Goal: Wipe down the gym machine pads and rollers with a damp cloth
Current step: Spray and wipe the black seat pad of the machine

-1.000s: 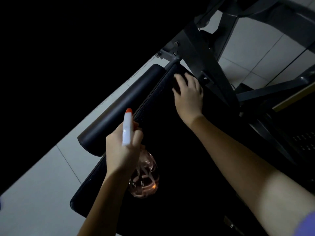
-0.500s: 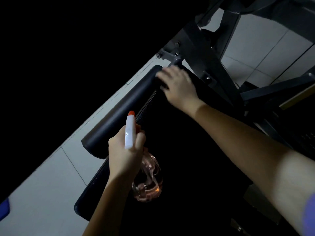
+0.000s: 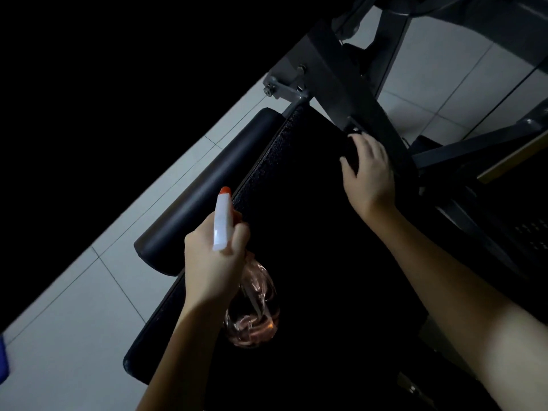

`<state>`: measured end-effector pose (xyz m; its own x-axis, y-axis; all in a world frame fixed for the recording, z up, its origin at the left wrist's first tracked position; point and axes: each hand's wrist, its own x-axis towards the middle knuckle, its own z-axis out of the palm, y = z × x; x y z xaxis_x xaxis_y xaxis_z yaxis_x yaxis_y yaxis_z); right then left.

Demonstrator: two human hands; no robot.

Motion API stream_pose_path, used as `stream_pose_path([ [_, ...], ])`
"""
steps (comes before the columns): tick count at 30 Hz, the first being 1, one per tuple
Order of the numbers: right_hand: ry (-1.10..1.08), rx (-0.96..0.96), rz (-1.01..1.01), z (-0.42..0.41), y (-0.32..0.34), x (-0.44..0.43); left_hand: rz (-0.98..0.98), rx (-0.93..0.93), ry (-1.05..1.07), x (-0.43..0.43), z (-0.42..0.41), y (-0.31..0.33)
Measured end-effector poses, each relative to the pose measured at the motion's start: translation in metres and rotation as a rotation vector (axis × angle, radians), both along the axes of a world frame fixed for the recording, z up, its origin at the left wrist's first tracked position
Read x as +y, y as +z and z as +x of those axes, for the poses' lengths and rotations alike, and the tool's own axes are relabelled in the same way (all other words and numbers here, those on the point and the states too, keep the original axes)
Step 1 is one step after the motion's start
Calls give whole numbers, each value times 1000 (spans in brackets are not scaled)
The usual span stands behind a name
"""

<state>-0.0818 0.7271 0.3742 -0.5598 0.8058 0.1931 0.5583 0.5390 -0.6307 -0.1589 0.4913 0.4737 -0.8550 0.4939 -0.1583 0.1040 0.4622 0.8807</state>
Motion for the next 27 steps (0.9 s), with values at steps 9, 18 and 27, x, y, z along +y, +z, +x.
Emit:
stream_pose_path([
  [9,144,34,3,49,-10,-1,-232,53,-349,21,2,-4],
  [18,183,30,8,53,-12,6,-351,-17,-435,13,14,-1],
  [27,198,35,-54,54,-9,8,-243,-140,-410,-12,26,-2],
])
